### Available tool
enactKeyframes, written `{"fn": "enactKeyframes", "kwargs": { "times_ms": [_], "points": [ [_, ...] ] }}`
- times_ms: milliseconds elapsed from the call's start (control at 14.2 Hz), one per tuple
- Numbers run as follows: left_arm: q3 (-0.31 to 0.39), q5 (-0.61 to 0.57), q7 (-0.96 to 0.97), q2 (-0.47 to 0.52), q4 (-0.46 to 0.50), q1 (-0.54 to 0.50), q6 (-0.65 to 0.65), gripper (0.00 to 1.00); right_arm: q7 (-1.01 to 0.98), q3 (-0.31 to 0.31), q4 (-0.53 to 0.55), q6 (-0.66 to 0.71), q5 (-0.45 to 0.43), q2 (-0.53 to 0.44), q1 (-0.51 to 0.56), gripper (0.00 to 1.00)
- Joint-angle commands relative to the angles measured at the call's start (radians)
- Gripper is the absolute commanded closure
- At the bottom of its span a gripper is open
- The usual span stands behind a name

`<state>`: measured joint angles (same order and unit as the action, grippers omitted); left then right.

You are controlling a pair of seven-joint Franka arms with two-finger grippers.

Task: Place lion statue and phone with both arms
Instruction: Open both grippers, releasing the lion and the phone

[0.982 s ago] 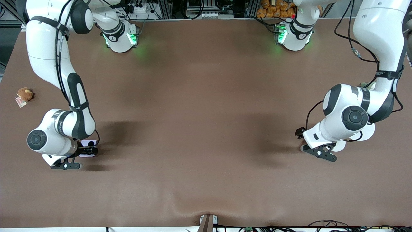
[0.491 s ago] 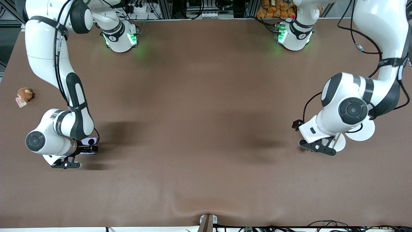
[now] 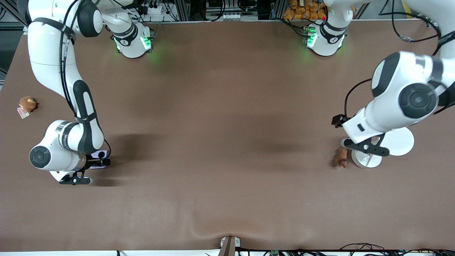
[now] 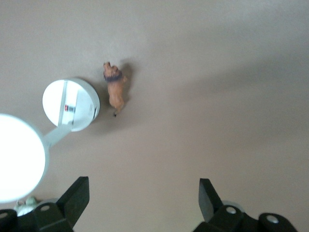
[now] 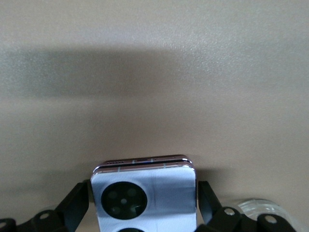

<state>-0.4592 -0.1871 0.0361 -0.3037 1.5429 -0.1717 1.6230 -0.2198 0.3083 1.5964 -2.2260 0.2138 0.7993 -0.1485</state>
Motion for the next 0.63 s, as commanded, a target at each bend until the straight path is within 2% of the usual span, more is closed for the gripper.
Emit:
{"fn": "enactKeyframes", "kwargs": {
  "times_ms": [0,281,421,561],
  "points": [
    [-0.006,0.076,-0.015,0.089,-0.02,-0.037,-0.086,0.0,-0.013,-0.011,-0.003,0.003,0.007,-0.014,0.009,0.0],
    [-0.001,0.103,-0.027,0.127,-0.125,-0.074,-0.202,0.0,-0.026,-0.009,-0.113,0.003,-0.002,-0.075,0.006,0.0],
    [0.002,0.1,-0.027,0.129,-0.164,-0.081,-0.216,0.0,-0.068,-0.009,-0.144,0.032,-0.002,-0.155,0.003,0.0],
    [0.008,0.11,-0.036,0.165,-0.19,-0.127,-0.227,0.0,-0.076,-0.009,-0.141,0.141,-0.002,-0.263,-0.003,0.0]
  ]
}}
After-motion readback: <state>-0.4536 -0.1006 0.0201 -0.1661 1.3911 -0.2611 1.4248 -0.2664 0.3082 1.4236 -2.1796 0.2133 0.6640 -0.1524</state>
